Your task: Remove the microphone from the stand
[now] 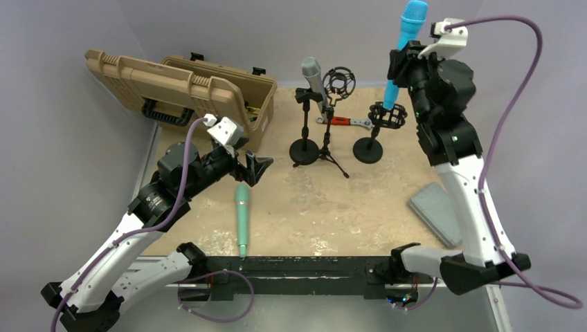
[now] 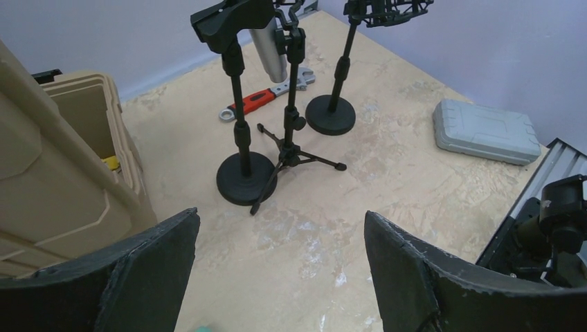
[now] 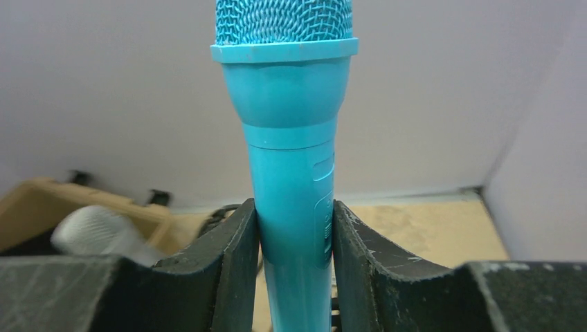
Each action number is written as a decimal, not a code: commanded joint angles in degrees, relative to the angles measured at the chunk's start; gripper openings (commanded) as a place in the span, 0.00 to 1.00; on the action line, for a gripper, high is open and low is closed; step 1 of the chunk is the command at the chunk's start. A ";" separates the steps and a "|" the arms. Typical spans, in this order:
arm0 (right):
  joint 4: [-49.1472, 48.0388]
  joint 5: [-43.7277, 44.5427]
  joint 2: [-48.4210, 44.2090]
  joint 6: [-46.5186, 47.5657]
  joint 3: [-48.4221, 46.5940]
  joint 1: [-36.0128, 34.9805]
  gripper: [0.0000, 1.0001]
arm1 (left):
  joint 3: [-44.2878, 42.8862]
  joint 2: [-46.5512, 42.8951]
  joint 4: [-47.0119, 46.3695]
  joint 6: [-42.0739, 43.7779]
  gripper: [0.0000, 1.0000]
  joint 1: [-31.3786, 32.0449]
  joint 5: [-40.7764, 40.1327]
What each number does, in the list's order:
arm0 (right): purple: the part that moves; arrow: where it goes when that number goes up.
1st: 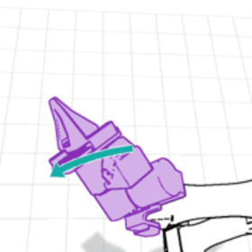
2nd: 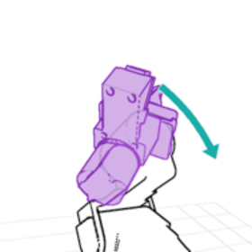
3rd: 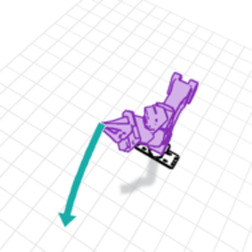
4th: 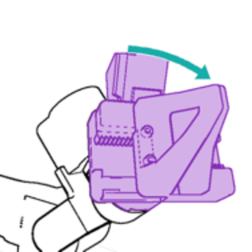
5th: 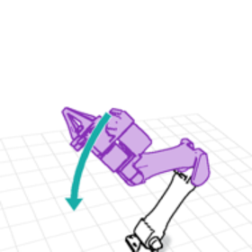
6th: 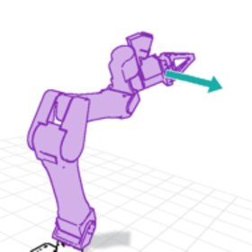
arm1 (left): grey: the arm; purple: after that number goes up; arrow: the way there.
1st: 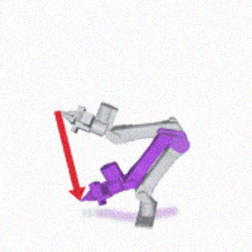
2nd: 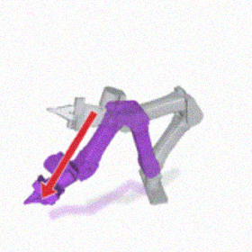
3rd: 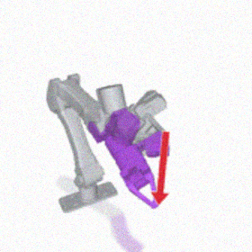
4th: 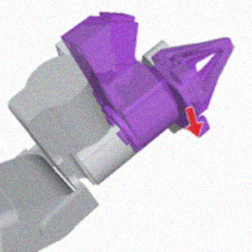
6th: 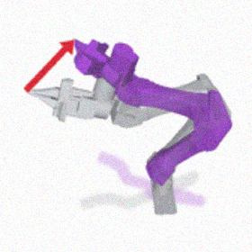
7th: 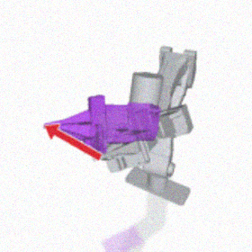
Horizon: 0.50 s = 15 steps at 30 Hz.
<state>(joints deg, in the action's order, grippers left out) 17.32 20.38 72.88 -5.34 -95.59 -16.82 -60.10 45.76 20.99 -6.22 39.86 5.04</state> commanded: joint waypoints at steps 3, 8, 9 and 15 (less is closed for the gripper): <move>-7.97 -35.37 -9.27 -10.91 10.25 -0.22 0.00 | 0.42 -1.44 -1.76 0.82 0.86 0.24 -4.77; -11.07 -43.91 -13.28 -16.38 22.82 -9.99 0.00 | 0.42 -2.93 -1.25 -0.05 0.86 0.22 -8.82; -10.85 -42.21 -13.65 -16.74 24.13 -14.03 0.00 | 0.49 -3.26 -1.18 -0.21 0.86 0.22 -9.41; -22.79 -38.43 -16.40 -29.56 42.06 -29.70 0.00 | 1.35 -5.39 -1.31 -0.95 0.84 0.23 -15.80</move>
<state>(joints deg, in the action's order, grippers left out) 6.52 -16.36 58.78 -23.64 -62.70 -40.18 -59.64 41.78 21.02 -6.48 39.90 -4.60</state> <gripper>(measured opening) 0.364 0.851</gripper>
